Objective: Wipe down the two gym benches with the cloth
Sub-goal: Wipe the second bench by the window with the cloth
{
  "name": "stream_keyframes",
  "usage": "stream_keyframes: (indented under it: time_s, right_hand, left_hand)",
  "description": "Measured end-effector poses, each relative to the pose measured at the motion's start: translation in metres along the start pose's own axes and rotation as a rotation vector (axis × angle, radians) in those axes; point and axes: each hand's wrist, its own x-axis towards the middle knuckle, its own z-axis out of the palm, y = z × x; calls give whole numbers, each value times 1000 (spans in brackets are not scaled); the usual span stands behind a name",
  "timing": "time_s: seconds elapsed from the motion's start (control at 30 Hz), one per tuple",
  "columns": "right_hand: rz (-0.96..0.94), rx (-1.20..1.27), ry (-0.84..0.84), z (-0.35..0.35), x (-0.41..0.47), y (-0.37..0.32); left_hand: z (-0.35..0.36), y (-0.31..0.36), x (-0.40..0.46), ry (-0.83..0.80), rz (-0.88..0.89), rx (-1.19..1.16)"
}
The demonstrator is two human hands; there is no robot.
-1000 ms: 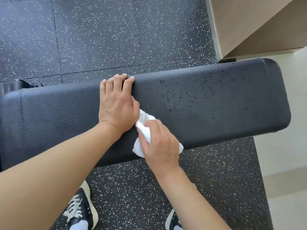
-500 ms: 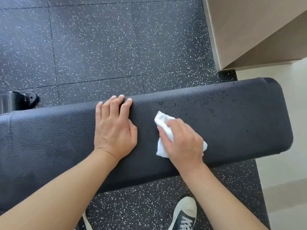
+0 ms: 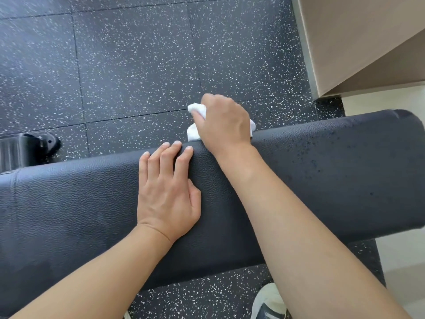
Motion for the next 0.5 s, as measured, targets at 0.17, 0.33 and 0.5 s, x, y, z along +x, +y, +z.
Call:
stream_keyframes:
  time_s: [0.17,0.33,0.5]
  right_hand:
    - [-30,70,96,-38,-74,13]
    - [-8,63,-37,-39,-178,38]
    - [-34,82,219,-28,-166,31]
  left_hand:
    - [-1,0,0,-13,-3,-8]
    - [-1,-1,0,-20,-7,-4]
    - [1,0,-1,-23,-9,-1]
